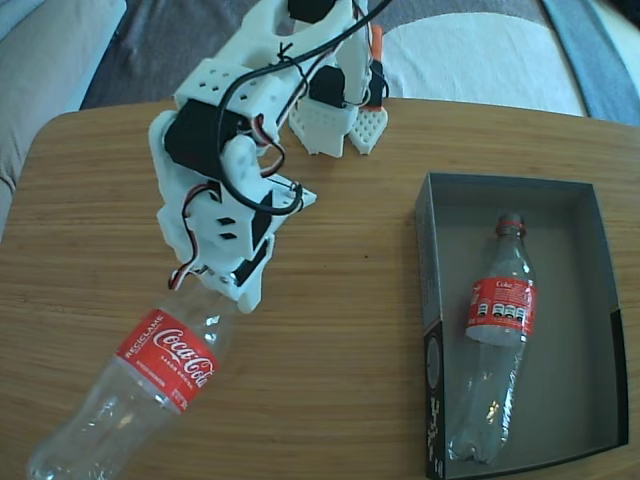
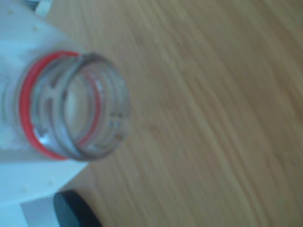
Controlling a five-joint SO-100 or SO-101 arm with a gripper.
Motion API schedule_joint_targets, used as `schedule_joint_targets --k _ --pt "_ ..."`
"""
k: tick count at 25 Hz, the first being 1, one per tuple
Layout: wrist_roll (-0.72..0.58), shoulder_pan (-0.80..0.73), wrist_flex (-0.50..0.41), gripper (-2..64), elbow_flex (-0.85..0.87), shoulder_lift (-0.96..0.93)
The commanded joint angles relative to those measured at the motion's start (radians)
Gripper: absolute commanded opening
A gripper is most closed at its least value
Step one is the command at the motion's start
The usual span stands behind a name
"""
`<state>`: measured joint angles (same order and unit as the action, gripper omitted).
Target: Grasp the bottles and put them in the box.
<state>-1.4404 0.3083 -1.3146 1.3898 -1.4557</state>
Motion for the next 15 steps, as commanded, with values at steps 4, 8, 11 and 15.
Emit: schedule_joint_targets --k 4,8,11,15 --pt "0.224 -0.155 -0.133 0.1 -0.253 -0.031" --pt "0.407 -0.310 -0.230 0.1 -0.379 -0.031" --pt "0.518 -0.430 -0.278 0.1 -0.463 -0.031" --pt "0.611 -0.592 -0.308 0.1 -0.526 -0.031"
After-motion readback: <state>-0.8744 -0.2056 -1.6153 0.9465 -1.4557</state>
